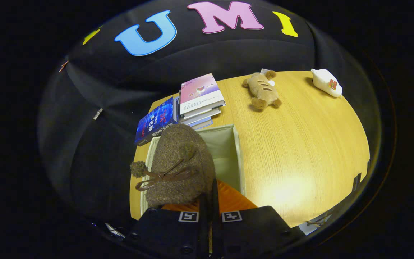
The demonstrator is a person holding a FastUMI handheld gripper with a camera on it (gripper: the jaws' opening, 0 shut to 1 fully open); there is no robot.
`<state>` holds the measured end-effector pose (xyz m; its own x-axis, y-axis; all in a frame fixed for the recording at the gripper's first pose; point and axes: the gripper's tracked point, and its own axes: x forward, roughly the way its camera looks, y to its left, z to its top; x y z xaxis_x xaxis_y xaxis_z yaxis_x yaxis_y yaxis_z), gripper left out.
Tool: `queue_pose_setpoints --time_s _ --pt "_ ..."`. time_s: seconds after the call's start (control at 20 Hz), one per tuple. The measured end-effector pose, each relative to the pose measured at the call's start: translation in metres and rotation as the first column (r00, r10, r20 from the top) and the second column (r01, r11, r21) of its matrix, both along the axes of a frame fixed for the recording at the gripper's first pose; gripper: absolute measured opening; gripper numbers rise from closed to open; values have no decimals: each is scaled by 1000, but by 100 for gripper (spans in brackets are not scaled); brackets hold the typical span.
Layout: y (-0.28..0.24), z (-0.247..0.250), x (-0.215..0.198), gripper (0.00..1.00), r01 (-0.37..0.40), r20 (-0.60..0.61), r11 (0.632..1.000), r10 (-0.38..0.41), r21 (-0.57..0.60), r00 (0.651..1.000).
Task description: Open the storage box then place both shoes into the box .Put the left shoe in first, then the right shoe, with the right side of both shoes facing outward in a uniform manner.
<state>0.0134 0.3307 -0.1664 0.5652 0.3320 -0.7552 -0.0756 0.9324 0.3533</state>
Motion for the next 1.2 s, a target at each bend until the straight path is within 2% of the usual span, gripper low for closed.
queue_pose_setpoints --time_s 0.25,0.35,0.5,0.55,0.65,0.7,0.8,1.2 --pt "-1 -16 -10 16 -12 -23 998 11 -56 1000" --pt "1 -12 -20 27 -30 -28 998 29 -46 999" --pt "3 0 -27 56 -69 11 997 70 -27 998" --pt "3 4 -30 64 -87 28 996 87 -22 996" --pt "-5 15 -33 88 -104 68 994 106 -31 992" --pt "-14 19 -34 96 -106 92 993 110 -45 990" --pt "-29 29 -33 99 -106 142 992 115 -65 983" --pt "-106 77 -15 99 -92 328 991 119 -99 937"
